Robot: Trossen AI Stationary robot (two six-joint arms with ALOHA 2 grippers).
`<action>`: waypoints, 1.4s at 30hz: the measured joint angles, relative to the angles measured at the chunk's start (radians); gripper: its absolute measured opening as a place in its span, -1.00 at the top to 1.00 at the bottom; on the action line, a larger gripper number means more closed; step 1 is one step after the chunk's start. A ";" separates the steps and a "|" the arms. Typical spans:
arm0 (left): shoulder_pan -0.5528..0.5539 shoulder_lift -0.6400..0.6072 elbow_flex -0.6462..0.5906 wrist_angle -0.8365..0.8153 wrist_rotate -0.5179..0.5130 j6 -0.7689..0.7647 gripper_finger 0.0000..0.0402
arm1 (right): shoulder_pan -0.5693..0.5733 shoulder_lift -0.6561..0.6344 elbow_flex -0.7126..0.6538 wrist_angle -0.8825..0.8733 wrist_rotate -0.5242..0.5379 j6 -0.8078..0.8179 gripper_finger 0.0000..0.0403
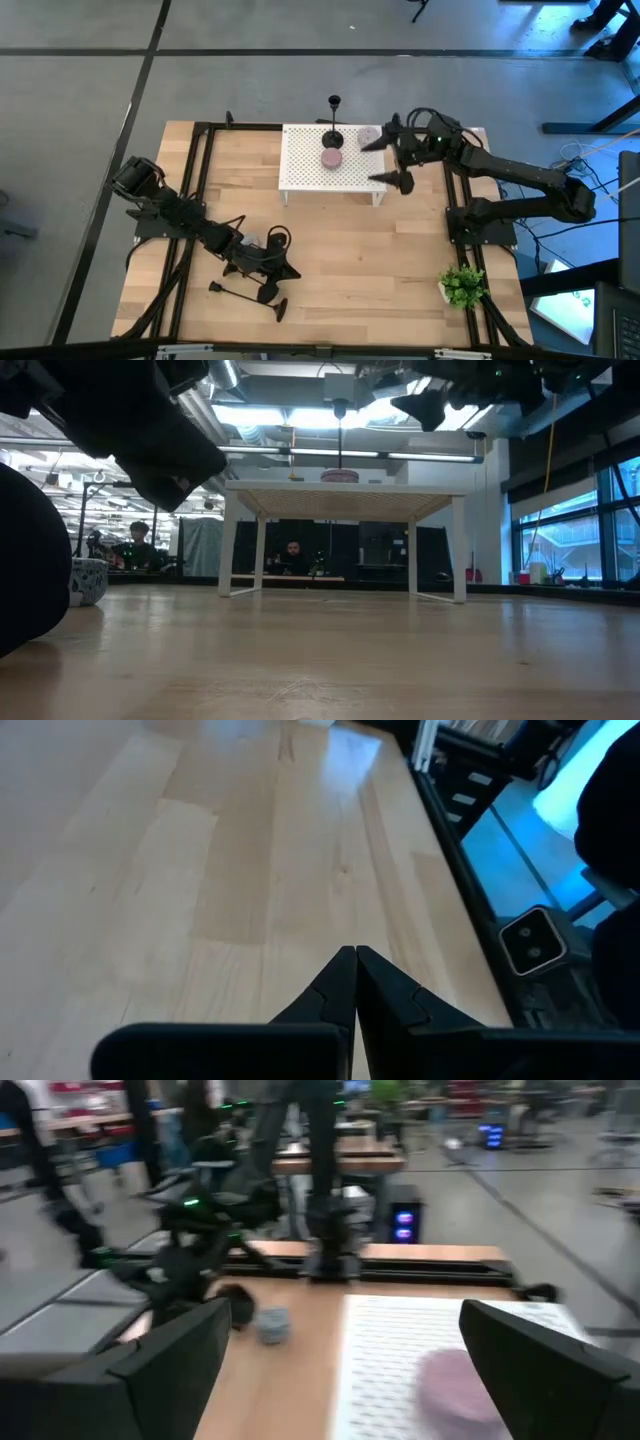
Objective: Pick & Place candle stick holders
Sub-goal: Put the top black candle holder on the shelf
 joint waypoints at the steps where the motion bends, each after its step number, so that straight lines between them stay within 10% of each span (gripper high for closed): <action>1: -0.003 0.000 0.000 0.011 0.000 0.009 0.99 | 0.023 0.000 0.000 0.000 0.000 0.001 -0.96; 16: -0.015 0.000 0.001 0.229 0.130 0.196 0.99 | 0.394 -0.004 0.000 0.056 0.051 0.067 -0.96; 42: 0.185 0.000 0.023 0.266 0.493 0.332 0.99 | 1.089 -0.004 0.000 0.017 0.990 0.175 -0.96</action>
